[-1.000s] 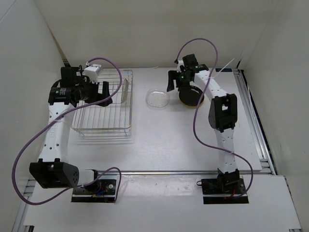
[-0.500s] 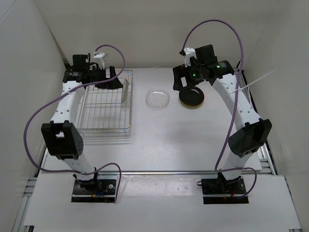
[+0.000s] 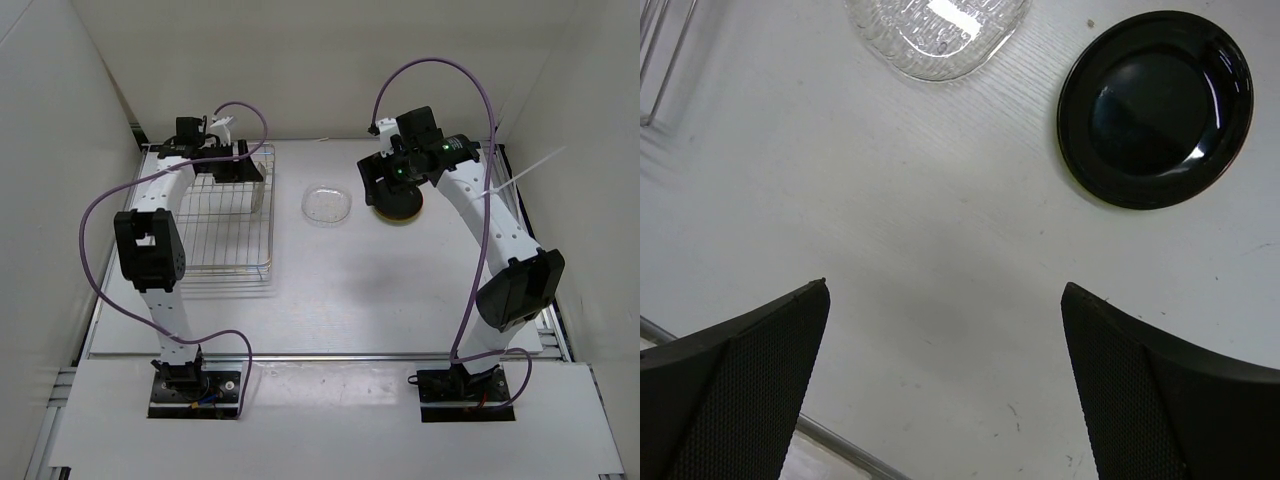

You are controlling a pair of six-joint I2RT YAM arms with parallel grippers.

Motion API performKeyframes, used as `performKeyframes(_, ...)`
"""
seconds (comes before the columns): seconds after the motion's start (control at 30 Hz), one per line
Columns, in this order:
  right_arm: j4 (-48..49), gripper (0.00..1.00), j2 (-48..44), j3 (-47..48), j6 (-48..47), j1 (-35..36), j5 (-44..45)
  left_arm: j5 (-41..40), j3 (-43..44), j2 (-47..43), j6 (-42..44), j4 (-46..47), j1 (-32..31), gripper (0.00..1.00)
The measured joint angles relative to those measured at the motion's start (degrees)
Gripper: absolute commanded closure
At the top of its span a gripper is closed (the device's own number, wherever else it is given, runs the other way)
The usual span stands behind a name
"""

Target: Unload the plates from the dish rack

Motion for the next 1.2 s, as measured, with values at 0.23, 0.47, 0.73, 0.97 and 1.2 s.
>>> performKeyframes(0.23,0.0,0.03,0.0,0.0,0.0,0.0,1.4,0.1,0.0,0.4,-0.5,0.9,-1.5,0.31)
performKeyframes(0.47,0.0,0.03,0.0,0.0,0.1,0.0,2.3,-0.2,0.3,1.4,-0.5,1.0,-3.7,0.46)
performKeyframes(0.73,0.4,0.04,0.0,-1.0,0.3,0.0,2.6,-1.8,0.9,2.8,0.5,0.4,-4.7,0.67)
performKeyframes(0.97,0.4,0.04,-0.1,-1.7,0.5,0.0,2.8,-2.8,0.9,2.8,1.1,-0.1,-4.5,0.85)
performKeyframes(1.2,0.5,0.04,-0.2,-1.7,0.5,0.0,2.8,-3.1,0.9,2.6,1.4,-0.5,-4.5,0.89)
